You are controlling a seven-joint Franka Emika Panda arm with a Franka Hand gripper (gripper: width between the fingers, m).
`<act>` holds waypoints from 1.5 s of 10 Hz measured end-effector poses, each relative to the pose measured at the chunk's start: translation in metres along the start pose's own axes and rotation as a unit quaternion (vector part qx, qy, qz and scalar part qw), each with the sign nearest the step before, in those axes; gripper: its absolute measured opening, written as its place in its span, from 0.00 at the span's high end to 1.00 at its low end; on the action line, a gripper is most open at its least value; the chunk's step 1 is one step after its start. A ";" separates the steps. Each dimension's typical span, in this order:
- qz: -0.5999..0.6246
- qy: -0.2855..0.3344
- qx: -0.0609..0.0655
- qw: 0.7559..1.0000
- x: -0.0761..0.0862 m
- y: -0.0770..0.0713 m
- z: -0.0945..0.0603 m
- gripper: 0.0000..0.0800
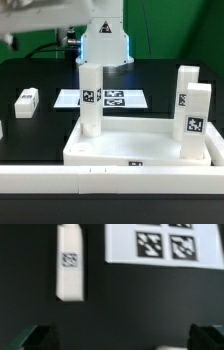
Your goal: Assemble desk
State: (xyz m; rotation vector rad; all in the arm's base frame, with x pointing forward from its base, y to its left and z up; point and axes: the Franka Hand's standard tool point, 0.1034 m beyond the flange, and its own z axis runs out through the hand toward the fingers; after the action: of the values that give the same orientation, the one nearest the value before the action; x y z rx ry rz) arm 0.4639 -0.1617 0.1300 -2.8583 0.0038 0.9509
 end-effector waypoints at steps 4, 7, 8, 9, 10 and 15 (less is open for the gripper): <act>0.009 -0.092 -0.004 0.996 0.002 0.006 0.009 0.19; 0.048 -0.147 -0.005 0.988 0.000 0.045 0.067 0.19; 0.059 -0.161 -0.006 0.985 0.001 0.043 0.073 0.19; 0.057 -0.156 -0.008 0.986 0.003 0.044 0.071 0.19; 0.058 -0.156 -0.007 0.986 0.002 0.044 0.071 0.19; 0.071 -0.175 -0.012 0.982 0.010 0.051 0.108 0.19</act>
Offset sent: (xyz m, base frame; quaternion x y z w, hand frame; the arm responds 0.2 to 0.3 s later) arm 0.0000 0.0000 0.0000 0.0000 -0.1938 0.0000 0.9810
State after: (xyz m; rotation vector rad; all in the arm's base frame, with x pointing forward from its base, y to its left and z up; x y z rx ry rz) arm 0.4056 -0.1987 0.0318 -2.6973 0.1639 1.4792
